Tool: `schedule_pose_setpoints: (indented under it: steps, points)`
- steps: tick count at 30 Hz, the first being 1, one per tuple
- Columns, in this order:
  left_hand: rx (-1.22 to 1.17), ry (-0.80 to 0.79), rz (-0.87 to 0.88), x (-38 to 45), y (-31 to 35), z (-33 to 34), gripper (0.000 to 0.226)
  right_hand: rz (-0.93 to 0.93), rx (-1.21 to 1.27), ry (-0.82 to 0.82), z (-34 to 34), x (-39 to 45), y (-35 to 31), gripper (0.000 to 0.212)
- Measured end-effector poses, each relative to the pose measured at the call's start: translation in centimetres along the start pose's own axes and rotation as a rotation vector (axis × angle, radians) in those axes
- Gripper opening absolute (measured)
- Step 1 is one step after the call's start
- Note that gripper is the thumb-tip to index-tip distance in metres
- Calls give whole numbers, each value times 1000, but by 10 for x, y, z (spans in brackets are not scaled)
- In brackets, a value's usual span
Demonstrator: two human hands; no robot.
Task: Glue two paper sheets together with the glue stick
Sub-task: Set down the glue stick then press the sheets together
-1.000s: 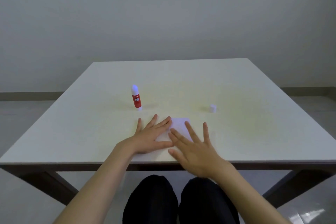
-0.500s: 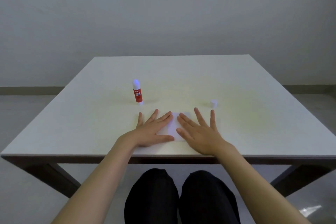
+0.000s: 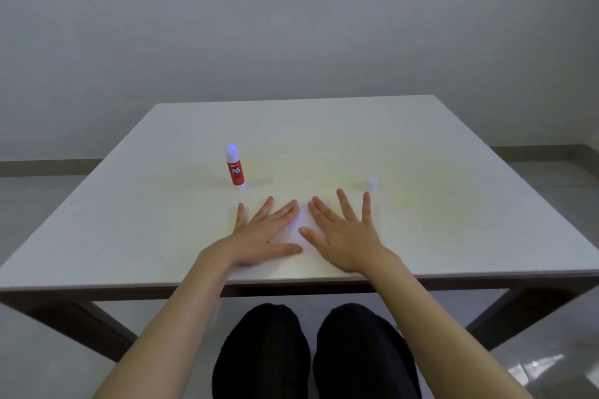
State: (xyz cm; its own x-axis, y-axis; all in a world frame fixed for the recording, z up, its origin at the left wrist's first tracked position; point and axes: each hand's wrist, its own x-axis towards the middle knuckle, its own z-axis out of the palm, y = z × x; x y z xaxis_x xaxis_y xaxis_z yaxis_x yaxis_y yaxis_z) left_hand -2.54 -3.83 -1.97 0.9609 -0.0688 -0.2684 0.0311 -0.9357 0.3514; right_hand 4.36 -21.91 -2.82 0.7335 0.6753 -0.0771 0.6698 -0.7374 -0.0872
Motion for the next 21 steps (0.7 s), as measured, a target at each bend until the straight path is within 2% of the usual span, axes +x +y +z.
schedule_pose_setpoints:
  steps: [5, 10, 12, 16, 18, 21]
  points:
    - [-24, 2, 6, 1, 0, 0, 82, -203, 24, 84, 21, -39, -14, 85]
    - [3, 13, -6, 1, -1, 1, 81, 30, 28, -10, 3, -28, 10, 68]
    - [-6, 17, -3, 1, -1, 1, 82, 6, -1, 14, 3, -31, 2, 74]
    - [-40, 28, 0, 1, -3, 3, 85, -192, 43, 78, 24, -58, -21, 91]
    - [-38, 20, -1, 2, -3, 2, 84, -159, 54, 70, 22, -55, -13, 88]
    - [-35, 22, -1, 2, -4, 2, 83, 7, 35, 4, 6, -38, 6, 76]
